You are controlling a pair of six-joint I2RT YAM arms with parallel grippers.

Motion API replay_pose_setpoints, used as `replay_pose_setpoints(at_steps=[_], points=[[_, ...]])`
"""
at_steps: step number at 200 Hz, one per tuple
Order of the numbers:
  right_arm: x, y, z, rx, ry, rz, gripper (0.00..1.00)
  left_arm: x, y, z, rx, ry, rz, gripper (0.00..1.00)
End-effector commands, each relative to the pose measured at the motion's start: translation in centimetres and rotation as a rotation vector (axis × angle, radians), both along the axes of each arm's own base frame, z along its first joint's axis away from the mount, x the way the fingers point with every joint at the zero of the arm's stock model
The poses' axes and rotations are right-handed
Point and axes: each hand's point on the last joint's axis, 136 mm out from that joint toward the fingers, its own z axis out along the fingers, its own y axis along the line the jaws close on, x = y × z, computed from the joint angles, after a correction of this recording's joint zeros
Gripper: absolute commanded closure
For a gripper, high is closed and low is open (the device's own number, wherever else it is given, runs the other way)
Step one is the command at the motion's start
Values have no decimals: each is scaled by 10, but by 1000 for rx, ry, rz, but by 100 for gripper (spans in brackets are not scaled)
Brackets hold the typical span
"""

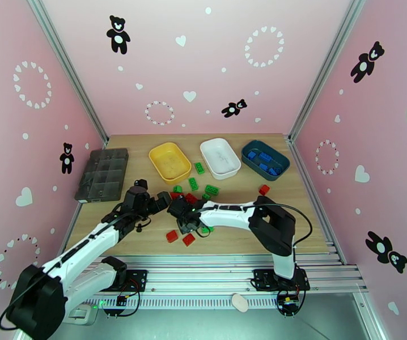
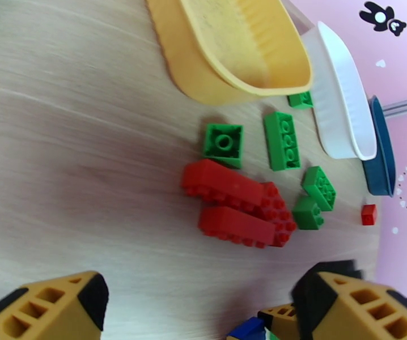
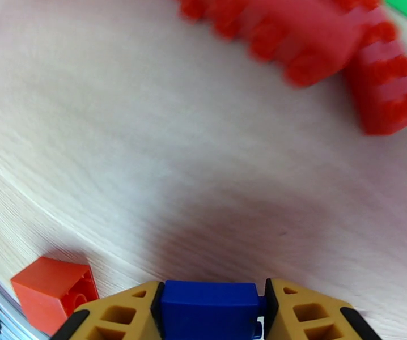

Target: Sort the legos into containers by color

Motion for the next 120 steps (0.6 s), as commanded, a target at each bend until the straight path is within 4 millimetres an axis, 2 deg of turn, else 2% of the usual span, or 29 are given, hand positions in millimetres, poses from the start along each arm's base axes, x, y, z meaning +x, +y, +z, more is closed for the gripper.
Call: replay_pose_setpoints(at_steps=[1, 14, 37, 59, 78, 83, 88, 120], points=[[21, -11, 45, 50, -80, -26, 57, 17, -24, 22, -115, -47, -57, 2], [32, -23, 58, 60, -103, -48, 57, 24, -34, 24, -146, -40, -83, 2], [53, -58, 73, 41, -140, -111, 57, 36, -51, 34, -206, -51, -124, 1], [72, -97, 85, 41, -161, -182, 58, 45, -80, 47, -238, -63, -202, 2], [88, -135, 95, 55, -175, -257, 59, 47, -122, 55, -239, -72, -309, 2], [92, -145, 98, 59, -181, -280, 59, 45, -132, 52, -238, -62, -335, 2], [97, -156, 101, 61, -191, -306, 59, 49, -147, 62, -252, -83, -363, 2], [128, -228, 119, 101, -243, -497, 59, 50, -229, 60, -312, -62, -527, 4]])
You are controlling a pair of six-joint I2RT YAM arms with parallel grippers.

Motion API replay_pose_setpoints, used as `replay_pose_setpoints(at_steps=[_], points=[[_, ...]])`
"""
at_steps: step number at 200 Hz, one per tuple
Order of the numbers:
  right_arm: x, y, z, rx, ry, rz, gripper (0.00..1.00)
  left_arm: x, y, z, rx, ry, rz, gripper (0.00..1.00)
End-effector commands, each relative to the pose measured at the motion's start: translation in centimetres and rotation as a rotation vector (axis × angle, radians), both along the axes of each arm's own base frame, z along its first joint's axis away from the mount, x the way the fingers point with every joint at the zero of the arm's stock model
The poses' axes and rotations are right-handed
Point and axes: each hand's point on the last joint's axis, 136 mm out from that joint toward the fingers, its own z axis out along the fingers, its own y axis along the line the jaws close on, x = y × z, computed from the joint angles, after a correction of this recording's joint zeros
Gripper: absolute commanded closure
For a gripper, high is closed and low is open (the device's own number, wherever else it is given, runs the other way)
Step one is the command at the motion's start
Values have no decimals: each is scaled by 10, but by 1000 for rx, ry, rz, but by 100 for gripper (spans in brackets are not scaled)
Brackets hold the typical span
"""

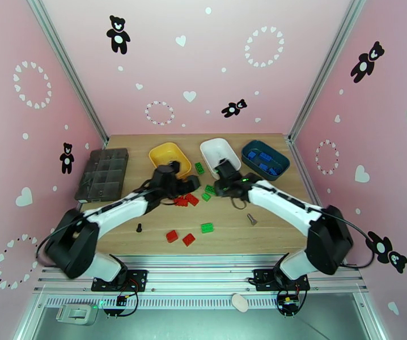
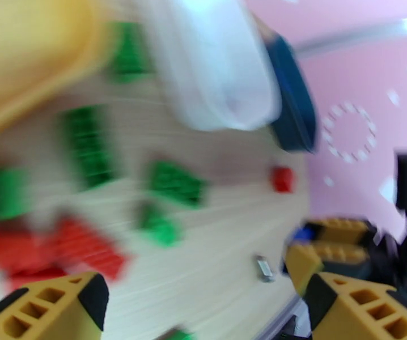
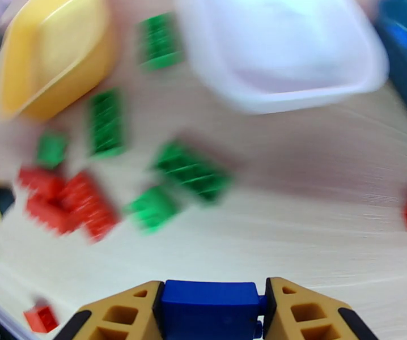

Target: Sort the legos into containers by color

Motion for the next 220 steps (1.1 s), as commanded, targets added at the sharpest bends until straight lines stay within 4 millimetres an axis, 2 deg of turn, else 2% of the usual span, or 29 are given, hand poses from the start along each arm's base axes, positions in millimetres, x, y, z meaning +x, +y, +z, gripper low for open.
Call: replay_pose_setpoints(at_steps=[1, 18, 43, 77, 96, 125, 155, 198, 220], points=[[11, -47, 14, 15, -32, -94, 59, -4, -57, 6, -67, -9, -141, 4], [26, -86, 20, 33, -52, -196, 59, 0, -93, 1, -83, 3, -199, 6], [48, -133, 33, 44, -80, -319, 59, 12, -126, 3, -148, 18, -236, 6], [83, -169, 43, 71, -96, -423, 59, 18, -166, 21, -209, 4, -306, 6], [103, -181, 43, 64, -92, -460, 58, 19, -175, 32, -215, -15, -320, 6], [132, -195, 35, 53, -71, -499, 58, 19, -165, 39, -174, -51, -297, 6], [157, -209, 26, 32, -48, -526, 56, 15, -139, 41, -117, -81, -253, 6], [176, -214, 19, 7, -13, -507, 35, 11, -89, 34, -17, -108, -157, 6], [175, -211, 23, 22, -19, -498, 31, 7, -65, 32, 50, -126, -113, 6]])
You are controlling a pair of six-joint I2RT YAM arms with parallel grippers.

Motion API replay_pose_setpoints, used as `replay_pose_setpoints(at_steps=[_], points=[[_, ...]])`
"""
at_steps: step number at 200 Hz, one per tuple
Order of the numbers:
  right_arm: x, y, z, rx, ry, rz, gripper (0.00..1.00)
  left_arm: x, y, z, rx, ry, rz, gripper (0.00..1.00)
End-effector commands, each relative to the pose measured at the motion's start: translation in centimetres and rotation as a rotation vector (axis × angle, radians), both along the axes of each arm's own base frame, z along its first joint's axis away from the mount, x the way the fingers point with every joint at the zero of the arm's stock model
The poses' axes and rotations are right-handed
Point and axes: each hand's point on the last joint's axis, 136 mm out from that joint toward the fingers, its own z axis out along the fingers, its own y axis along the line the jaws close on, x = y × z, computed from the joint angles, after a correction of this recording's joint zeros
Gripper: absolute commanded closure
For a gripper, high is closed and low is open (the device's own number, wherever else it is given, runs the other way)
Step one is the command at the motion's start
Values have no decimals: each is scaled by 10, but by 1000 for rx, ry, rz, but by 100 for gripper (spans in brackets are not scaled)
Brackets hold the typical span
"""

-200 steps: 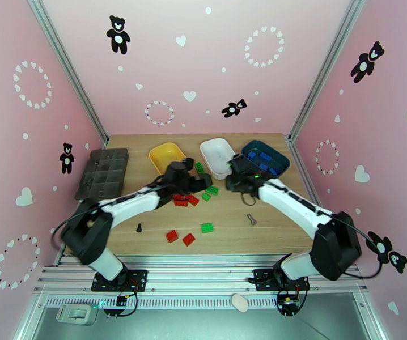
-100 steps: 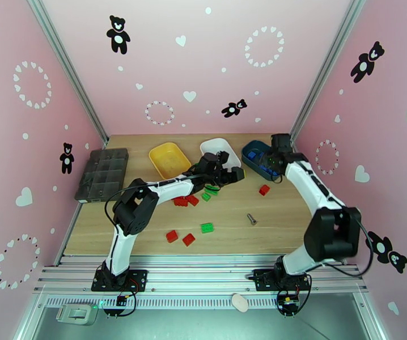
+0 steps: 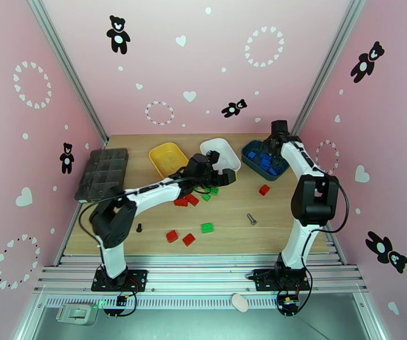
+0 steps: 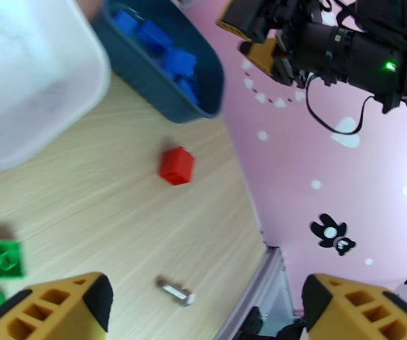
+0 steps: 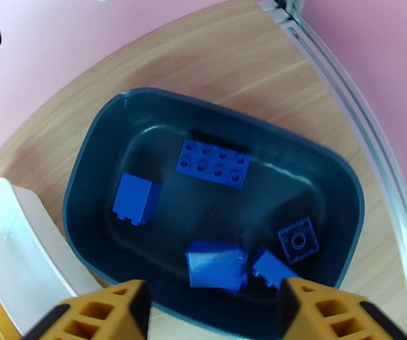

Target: Sort the legos into containers by color

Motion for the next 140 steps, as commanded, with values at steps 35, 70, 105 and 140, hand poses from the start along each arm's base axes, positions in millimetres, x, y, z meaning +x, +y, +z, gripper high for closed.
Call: replay_pose_setpoints(at_steps=[35, 70, 105, 140], points=[[-18, 20, 19, 66, -39, 68, 32, -8, 75, -9, 264, -91, 155, 6], [-45, 54, 30, 124, -84, 165, 33, -23, 124, -19, 421, -113, 225, 6], [-77, 118, 29, 130, -67, 338, 34, -37, 169, -32, 518, -82, 314, 7], [-115, 194, 12, 99, -16, 524, 36, -50, 194, -49, 578, -31, 354, 10]])
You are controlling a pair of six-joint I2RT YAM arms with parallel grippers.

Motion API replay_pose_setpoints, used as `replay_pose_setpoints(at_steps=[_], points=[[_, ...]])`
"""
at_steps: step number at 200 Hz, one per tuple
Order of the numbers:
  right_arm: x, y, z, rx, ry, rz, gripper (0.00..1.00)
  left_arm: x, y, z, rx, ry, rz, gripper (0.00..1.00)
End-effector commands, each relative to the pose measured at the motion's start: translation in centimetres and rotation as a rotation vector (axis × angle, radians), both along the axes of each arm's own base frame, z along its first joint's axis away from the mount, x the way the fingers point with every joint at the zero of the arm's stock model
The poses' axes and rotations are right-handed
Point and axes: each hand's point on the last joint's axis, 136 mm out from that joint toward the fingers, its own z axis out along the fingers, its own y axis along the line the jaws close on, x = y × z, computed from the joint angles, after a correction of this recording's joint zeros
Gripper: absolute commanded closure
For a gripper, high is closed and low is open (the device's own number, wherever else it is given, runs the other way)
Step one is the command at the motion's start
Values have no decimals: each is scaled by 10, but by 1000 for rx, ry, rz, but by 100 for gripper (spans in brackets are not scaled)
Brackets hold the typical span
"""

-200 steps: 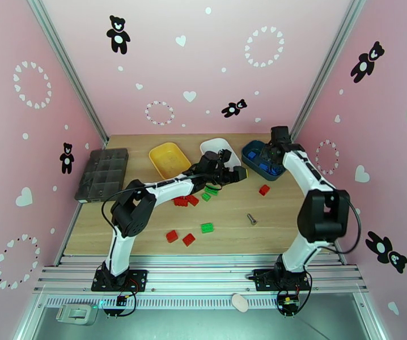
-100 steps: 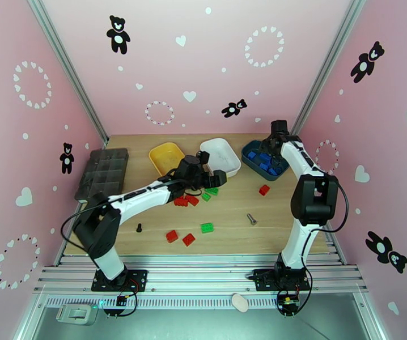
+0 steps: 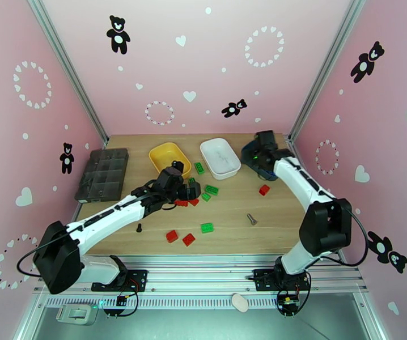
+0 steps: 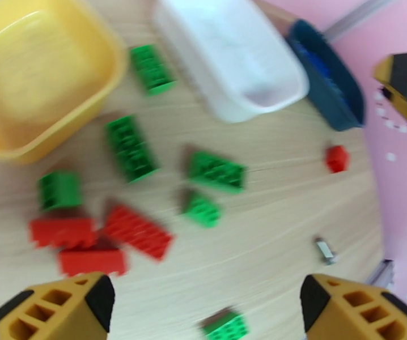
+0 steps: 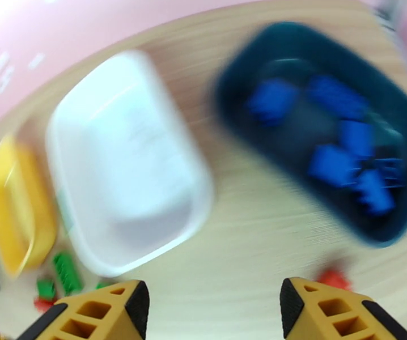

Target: Sort the legos into containers by color

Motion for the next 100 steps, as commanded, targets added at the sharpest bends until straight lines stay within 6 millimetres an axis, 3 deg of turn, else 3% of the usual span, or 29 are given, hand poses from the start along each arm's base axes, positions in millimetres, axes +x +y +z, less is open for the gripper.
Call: replay_pose_setpoints(at_steps=[1, 42, 49, 66, 100], points=[[-26, 37, -10, -22, 21, 110, 36, -11, 28, -18, 95, 41, 56, 11], [-81, 108, -42, -70, 79, 306, 37, -36, 42, -40, 114, 120, 55, 19], [-91, 115, -48, -72, 90, 330, 37, -48, 49, -56, 126, 157, 55, 19], [-116, 128, -60, -79, 113, 372, 37, -63, 55, -66, 108, 194, 57, 19], [-161, 132, -75, -80, 132, 395, 35, -90, 60, -87, 84, 253, 48, 16]])
